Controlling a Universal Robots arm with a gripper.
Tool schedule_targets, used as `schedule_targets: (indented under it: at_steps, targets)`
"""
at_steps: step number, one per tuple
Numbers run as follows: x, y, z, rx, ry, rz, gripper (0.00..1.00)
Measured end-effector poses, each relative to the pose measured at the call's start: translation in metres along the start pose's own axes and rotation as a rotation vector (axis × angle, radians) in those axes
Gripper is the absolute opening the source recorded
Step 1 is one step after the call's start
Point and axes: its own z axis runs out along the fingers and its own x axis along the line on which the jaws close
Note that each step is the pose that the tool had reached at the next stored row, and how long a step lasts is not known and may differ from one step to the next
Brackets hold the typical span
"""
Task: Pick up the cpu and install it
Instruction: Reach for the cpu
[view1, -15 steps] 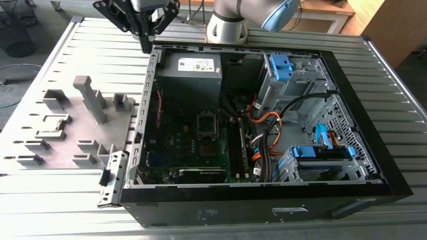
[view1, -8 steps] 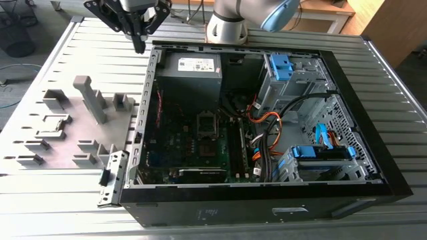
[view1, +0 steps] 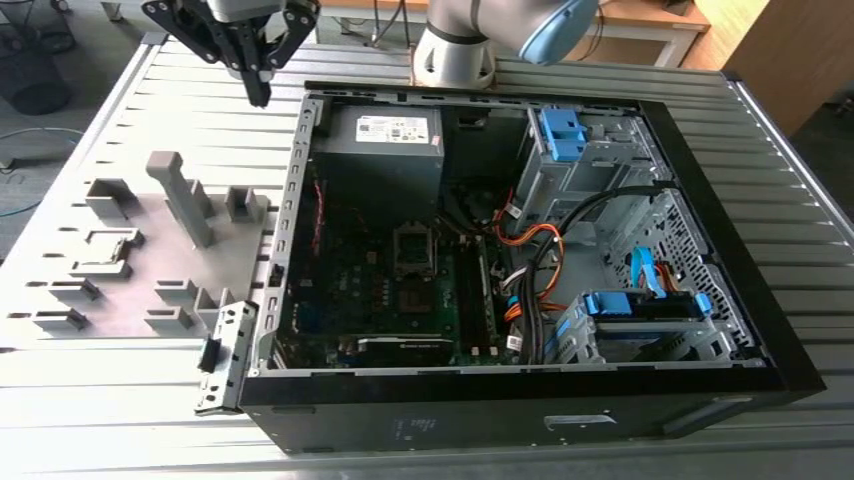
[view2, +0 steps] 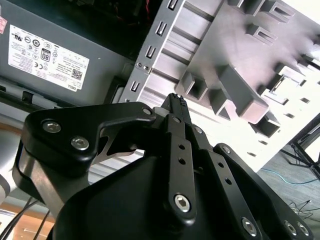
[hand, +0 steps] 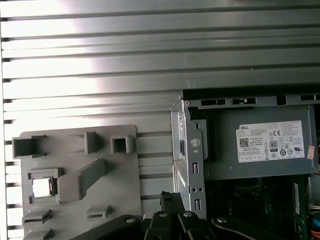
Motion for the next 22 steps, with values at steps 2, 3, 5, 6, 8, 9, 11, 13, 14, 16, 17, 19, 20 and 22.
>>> schedule_targets:
  at_steps: [2,3,5,6,8,9,11,13,14,16,17,19,20,22]
  targets:
    - [0.0048,-0.0004,0.0001,0.0,0.0001,0.0,0.11]
    - [0.0072,-0.0006,0.0001,0.0,0.0,0.0,0.11]
    - [0.0123,-0.0009,0.0002,0.0001,0.0001,0.0,0.11]
    - [0.0147,-0.0012,0.0003,0.0,0.0,0.0,0.11]
    - [0.0196,-0.0015,0.0005,0.0,0.0,0.0,0.11]
    - [0.022,-0.0017,0.0006,0.0,0.0001,0.0,0.11]
    - [0.0268,-0.0021,0.0008,0.0,0.0,0.0,0.11]
    - [0.0315,-0.0025,0.001,0.0,0.0,0.0,0.11]
    - [0.0337,-0.0026,0.001,0.0,0.0001,0.0,0.11]
    - [0.0382,-0.003,0.0013,0.0,0.0001,0.0,0.11]
    - [0.0406,-0.0032,0.0015,0.0,0.0,0.0,0.11]
    - [0.0452,-0.0035,0.002,0.0,0.0,0.0,0.11]
    - [0.0473,-0.0037,0.0023,0.0,0.0001,0.0,0.11]
    - [0.0514,-0.0041,0.0031,0.0,0.0001,0.0,0.11]
